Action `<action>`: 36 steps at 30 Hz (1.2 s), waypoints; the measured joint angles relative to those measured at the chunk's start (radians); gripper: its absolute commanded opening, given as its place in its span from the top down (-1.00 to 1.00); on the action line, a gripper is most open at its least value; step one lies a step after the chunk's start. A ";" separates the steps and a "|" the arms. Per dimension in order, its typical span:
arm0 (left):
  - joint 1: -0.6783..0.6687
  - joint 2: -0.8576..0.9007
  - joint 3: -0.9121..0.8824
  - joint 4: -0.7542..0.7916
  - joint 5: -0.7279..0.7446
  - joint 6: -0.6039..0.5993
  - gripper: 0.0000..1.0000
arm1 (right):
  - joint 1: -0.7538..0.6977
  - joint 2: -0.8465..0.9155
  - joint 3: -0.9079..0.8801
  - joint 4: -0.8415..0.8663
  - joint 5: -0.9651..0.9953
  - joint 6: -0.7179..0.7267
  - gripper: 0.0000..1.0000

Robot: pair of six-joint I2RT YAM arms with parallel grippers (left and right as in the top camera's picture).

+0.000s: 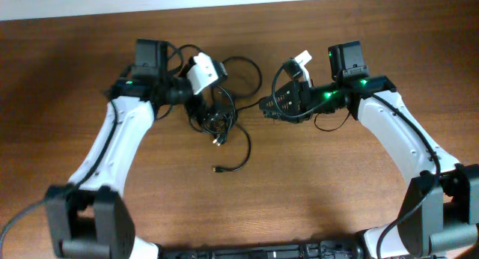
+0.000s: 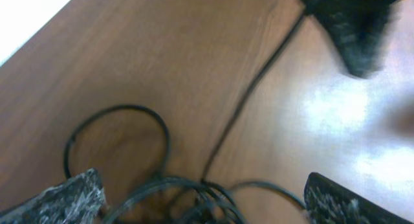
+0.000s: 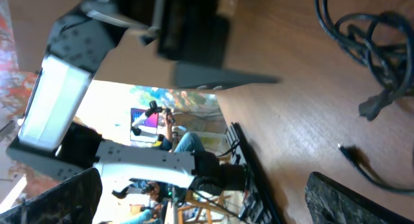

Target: Untangle cables

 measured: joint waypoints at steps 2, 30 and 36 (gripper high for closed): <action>-0.030 0.085 -0.001 0.072 0.027 0.018 -0.95 | 0.000 0.000 0.000 0.001 -0.016 0.000 -0.97; 0.106 0.189 0.013 0.194 -0.028 -0.832 -0.98 | 0.198 0.000 0.002 -0.154 0.807 -0.023 -0.97; -0.048 0.167 -0.037 -0.016 -0.452 -0.441 -0.97 | 0.203 0.000 0.002 -0.113 0.908 0.029 -0.98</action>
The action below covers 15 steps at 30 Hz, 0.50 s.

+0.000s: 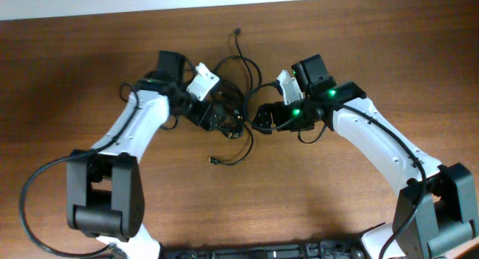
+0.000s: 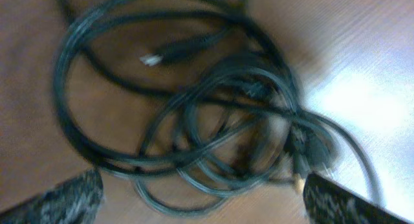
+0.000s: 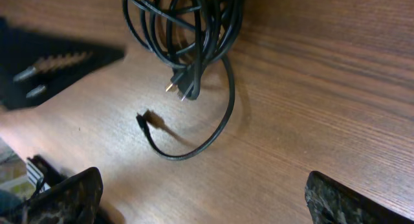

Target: Untangle cables

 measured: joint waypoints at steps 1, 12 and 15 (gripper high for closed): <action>-0.015 0.000 -0.010 0.040 -0.082 -0.060 -0.97 | 0.000 0.000 0.000 0.003 0.002 0.003 -0.98; -0.086 0.068 -0.020 0.093 -0.252 -0.341 -0.98 | 0.000 0.000 0.000 0.001 0.004 0.006 -0.98; -0.087 0.113 -0.020 0.111 -0.247 -0.344 -0.98 | 0.000 0.000 0.000 0.001 0.004 0.006 -0.98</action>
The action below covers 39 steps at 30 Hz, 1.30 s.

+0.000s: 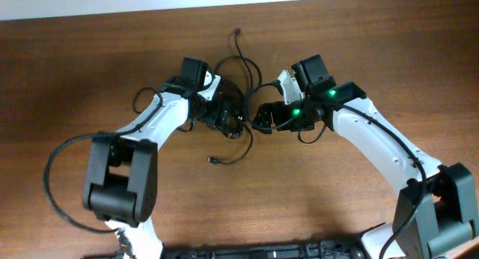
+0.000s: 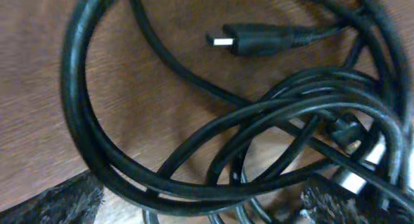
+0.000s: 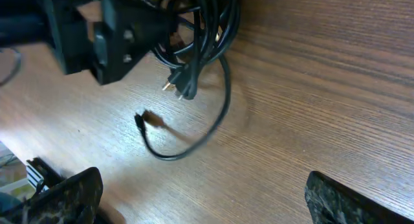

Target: Untangle cables

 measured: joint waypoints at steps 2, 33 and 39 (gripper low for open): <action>-0.001 0.019 0.001 0.014 -0.005 -0.011 -0.32 | 0.000 0.000 0.000 0.000 0.000 0.001 -0.97; 0.409 -0.554 0.055 -0.087 0.911 0.125 1.00 | 0.091 0.125 0.002 0.139 0.281 0.319 -0.75; 0.572 -0.562 0.055 -0.091 0.946 0.102 1.00 | -0.198 0.126 0.004 -0.031 0.351 0.330 -0.84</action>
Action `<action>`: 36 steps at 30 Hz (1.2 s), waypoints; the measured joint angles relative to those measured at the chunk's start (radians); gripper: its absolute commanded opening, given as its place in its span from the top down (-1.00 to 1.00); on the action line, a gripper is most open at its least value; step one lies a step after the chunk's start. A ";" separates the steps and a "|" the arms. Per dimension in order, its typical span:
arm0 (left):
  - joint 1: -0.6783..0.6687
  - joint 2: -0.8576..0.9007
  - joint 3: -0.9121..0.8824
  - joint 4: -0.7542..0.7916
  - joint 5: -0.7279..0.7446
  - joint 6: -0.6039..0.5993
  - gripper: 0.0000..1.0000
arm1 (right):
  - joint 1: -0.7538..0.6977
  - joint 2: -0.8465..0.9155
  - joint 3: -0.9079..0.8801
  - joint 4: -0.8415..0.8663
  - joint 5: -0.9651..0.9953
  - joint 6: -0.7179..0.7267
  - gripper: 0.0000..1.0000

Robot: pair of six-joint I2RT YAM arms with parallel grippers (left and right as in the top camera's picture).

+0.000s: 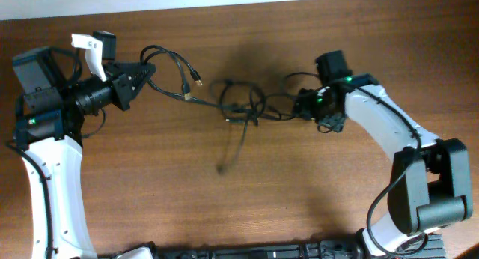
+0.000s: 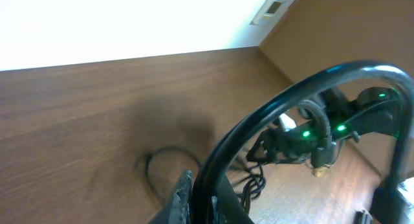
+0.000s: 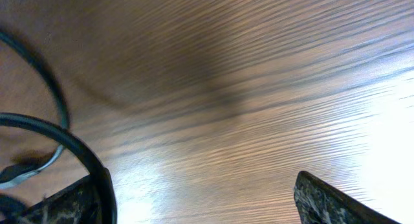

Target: Untangle cables

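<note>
Black cables form a knot (image 1: 239,108) in the middle of the wooden table. One thick cable (image 1: 168,58) runs from the knot up to my left gripper (image 1: 142,70), which is shut on it, raised at the far left. Its plug (image 1: 198,80) hangs free. In the left wrist view the cable (image 2: 284,101) arches out from between the shut jaws of the left gripper (image 2: 197,188). My right gripper (image 1: 303,105) sits low at the knot's right end. It is open (image 3: 200,191), with a cable loop (image 3: 61,143) against its left finger.
A thin cable end (image 1: 233,148) trails from the knot towards the front of the table. The table's far edge (image 1: 247,3) meets a white wall. My right arm (image 2: 323,128) with green lights shows beyond the knot in the left wrist view.
My left gripper was down in the knot at the table's middle; now it is raised at the far left, shut on a thick cable. The knot is stretched out. My right gripper stands further right.
Both grippers stood open, one on each side of the cable heap. Then they were closer to it, and the left gripper was down among the loops. Now the left one holds a cable out to the left and the heap is drawn long.
</note>
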 measured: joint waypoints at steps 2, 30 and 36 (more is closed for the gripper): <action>0.000 0.000 0.000 -0.013 -0.081 -0.034 0.67 | -0.071 0.000 0.000 -0.022 -0.006 -0.008 -0.84; -0.816 0.545 0.002 -0.036 -0.749 -0.540 0.45 | -0.111 0.000 0.000 -0.126 -0.378 -0.439 -0.75; -0.814 0.591 0.002 -0.014 -0.740 -0.554 1.00 | -0.111 0.000 0.000 -0.126 -0.378 -0.439 -0.76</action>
